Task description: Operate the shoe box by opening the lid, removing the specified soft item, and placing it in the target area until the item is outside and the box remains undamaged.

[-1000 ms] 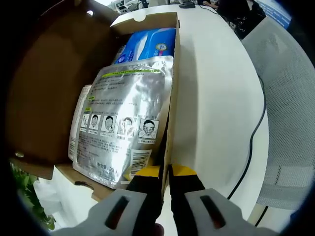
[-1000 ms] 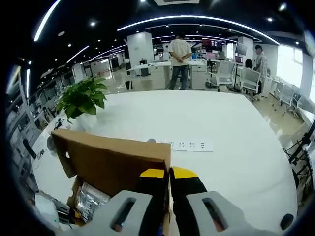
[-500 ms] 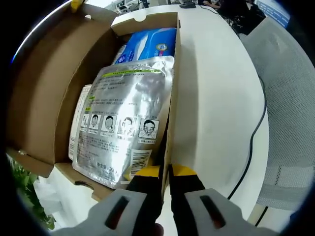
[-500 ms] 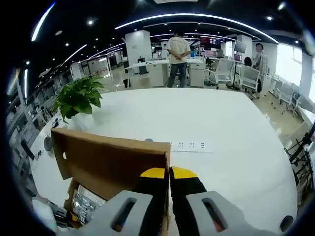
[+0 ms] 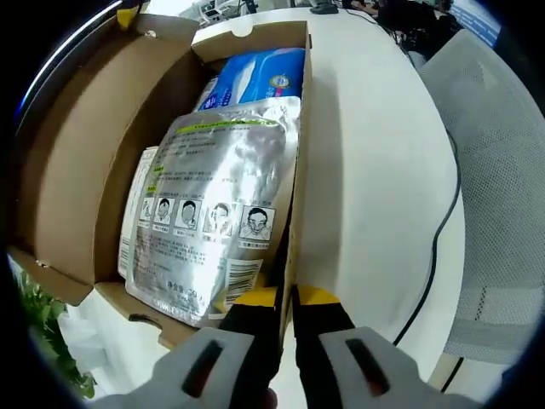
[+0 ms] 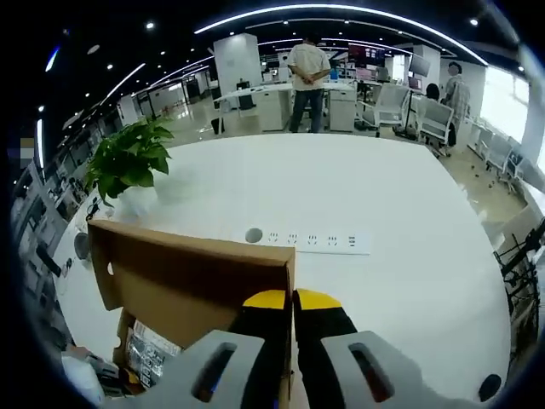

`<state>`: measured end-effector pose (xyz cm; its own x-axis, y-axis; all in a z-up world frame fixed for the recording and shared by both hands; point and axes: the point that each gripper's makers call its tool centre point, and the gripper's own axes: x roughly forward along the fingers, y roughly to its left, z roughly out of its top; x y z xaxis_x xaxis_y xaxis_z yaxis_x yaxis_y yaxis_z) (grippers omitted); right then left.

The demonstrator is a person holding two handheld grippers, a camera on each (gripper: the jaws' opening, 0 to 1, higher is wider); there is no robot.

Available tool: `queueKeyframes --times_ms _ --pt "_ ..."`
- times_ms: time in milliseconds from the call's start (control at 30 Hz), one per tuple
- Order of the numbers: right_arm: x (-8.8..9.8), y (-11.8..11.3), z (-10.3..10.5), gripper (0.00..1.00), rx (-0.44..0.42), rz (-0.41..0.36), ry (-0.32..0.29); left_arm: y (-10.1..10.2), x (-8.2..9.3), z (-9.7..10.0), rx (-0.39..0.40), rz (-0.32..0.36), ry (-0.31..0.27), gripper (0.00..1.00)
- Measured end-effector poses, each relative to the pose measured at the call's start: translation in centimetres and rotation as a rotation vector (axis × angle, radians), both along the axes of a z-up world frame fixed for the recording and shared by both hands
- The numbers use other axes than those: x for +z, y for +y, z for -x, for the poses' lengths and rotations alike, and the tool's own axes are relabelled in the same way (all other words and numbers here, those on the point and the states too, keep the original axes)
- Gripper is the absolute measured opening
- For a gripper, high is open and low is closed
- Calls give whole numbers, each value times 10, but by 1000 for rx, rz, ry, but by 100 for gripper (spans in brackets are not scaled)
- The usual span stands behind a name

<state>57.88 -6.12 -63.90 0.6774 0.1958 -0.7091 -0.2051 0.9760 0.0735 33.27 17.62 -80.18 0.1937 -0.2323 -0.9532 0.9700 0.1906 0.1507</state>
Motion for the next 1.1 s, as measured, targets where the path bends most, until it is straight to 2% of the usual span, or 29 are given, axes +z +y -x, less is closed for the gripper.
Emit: queueKeyframes --times_ms 233,367,467,533,600,667,833,1100 --pt "-3 -1 1 0 28 9 -9 -1 0 2 -46 11 0 2" --pt "-6 0 1 0 47 11 -18 -2 0 2 -45 17 4 2" --pt "-8 0 1 0 12 -44 -15 -2 0 3 -36 20 -16 3" --pt "-10 0 1 0 17 -36 -16 -2 0 3 -20 22 -36 3" --pt "-14 -1 -8 0 25 -23 -24 -2 0 3 -36 23 -54 4" --pt "-17 -1 -9 0 10 -32 -37 -2 0 2 -44 24 -48 4" --pt "-24 0 -13 0 -11 -41 -73 -2 0 2 -32 10 8 2" --pt "-36 4 -16 0 -12 -39 -70 -1 -1 2 -17 13 -13 3"
